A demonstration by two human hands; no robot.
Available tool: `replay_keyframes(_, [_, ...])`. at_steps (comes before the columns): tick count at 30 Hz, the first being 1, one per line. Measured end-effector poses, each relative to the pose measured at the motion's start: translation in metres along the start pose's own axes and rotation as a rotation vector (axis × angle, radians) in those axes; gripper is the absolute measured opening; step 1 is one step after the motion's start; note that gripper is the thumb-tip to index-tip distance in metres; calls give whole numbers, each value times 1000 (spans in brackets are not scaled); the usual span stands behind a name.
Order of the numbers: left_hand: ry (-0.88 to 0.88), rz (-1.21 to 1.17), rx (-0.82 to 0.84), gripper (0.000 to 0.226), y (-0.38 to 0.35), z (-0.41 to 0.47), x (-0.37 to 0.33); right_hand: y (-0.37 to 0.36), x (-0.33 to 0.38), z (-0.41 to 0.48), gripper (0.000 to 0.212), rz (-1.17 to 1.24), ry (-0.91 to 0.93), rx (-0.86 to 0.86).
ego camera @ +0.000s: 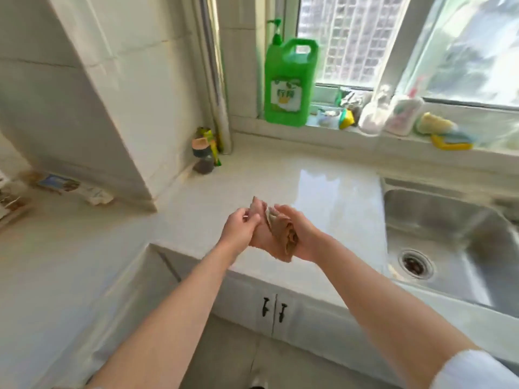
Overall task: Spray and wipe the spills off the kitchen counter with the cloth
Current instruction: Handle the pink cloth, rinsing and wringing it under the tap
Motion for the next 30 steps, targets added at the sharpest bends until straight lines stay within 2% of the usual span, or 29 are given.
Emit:
replay_keyframes(5, [-85, 78, 216, 14, -113, 17, -55, 120, 22, -42, 28, 96, 121, -187])
replay_keyframes(6, [-91, 106, 283, 14, -140, 20, -66, 145, 25, -50, 23, 102, 161, -267])
replay_keyframes(8, [-87, 175, 394, 13, -182, 27, -80, 186, 30, -59, 28, 37, 209, -456])
replay_keyframes(10, [-101, 248, 521, 12, -228, 35, -95, 226, 39, -67, 33, -99, 209, -637])
replay_keyframes(13, [-92, 322, 698, 12, -288, 38, -111, 275, 51, -82, 27, -316, 169, -893])
replay_keyframes(16, [-99, 336, 813, 17, -332, 41, -121, 309, 55, -89, 32, -280, 197, -1085])
replay_keyframes(19, [17, 222, 919, 51, -379, 43, -127, 327, 70, -96, 26, -9, 264, -1120])
replay_keyframes(20, [39, 184, 941, 48, -390, 40, -131, 331, 75, -98, 26, 80, 276, -1103])
replay_keyframes(22, [4, 154, 975, 24, -416, 36, -137, 346, 86, -107, 36, 211, 301, -1060])
replay_keyframes(24, [-19, 137, 950, 22, -440, 39, -141, 369, 94, -116, 41, 255, 305, -992])
replay_keyframes(27, [27, 100, 889, 20, -469, 53, -143, 402, 105, -125, 36, 182, 245, -907])
replay_keyframes(30, [121, 72, 884, 16, -505, 54, -153, 462, 116, -132, 28, 87, 237, -1055])
Point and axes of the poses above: each hand's wrist, its own z-axis towards the middle knuckle, its own y-axis out of the back of the hand, x = y × z, the point moved 2 cm from there along z, towards the middle knuckle, and after that the axes turned 9 degrees about y, right-handed, at the moved point
